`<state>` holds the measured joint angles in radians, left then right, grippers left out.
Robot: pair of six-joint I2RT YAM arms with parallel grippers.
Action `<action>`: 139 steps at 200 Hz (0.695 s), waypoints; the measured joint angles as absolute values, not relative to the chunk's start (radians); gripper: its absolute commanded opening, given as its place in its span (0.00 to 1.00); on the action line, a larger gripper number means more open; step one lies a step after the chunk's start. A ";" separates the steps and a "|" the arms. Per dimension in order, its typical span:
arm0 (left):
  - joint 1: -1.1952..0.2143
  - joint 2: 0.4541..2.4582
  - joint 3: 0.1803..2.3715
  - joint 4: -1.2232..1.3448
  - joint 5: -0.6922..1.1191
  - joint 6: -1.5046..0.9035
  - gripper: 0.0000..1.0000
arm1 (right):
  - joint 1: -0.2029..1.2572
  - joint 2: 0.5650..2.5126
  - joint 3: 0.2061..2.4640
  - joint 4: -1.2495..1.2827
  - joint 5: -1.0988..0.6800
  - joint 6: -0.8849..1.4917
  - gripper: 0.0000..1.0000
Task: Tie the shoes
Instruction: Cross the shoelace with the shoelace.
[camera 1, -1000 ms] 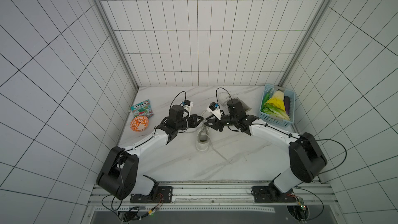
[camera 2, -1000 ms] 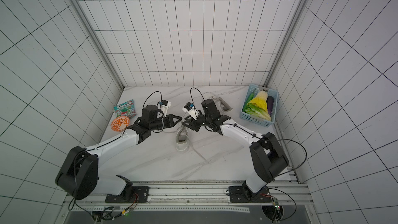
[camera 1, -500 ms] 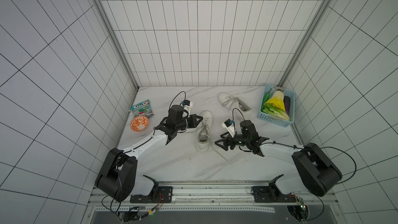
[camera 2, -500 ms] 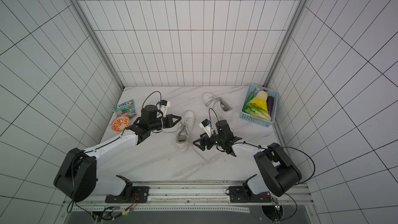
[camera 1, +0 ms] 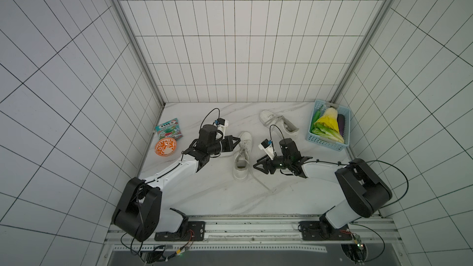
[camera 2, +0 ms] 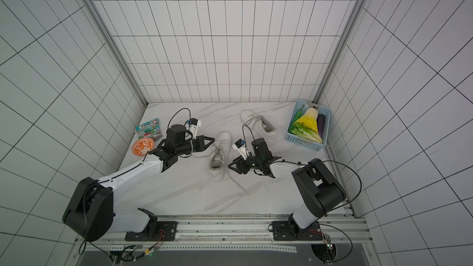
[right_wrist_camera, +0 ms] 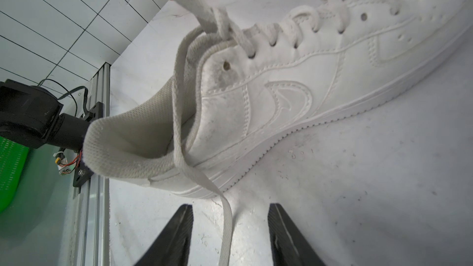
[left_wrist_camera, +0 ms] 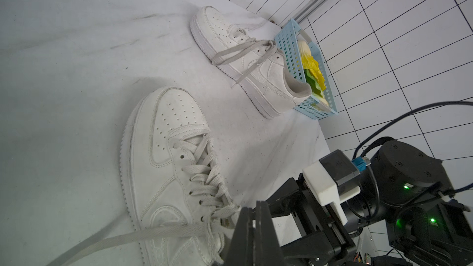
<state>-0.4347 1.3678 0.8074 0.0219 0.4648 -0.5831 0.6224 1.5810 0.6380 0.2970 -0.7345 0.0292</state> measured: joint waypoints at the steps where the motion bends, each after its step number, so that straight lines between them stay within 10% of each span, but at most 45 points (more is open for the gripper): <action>1: -0.435 1.368 0.807 0.022 0.465 -0.583 0.00 | 0.623 1.581 0.638 0.293 -0.734 0.026 0.52; 139: -0.434 1.368 0.792 0.001 0.460 -0.583 0.00 | 0.704 1.720 0.691 0.224 -0.701 -0.112 0.45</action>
<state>-0.4339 1.3678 0.7918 0.0013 0.4603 -0.5831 0.7036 1.7195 0.6914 0.2245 -0.7006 -0.1120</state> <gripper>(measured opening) 0.047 0.467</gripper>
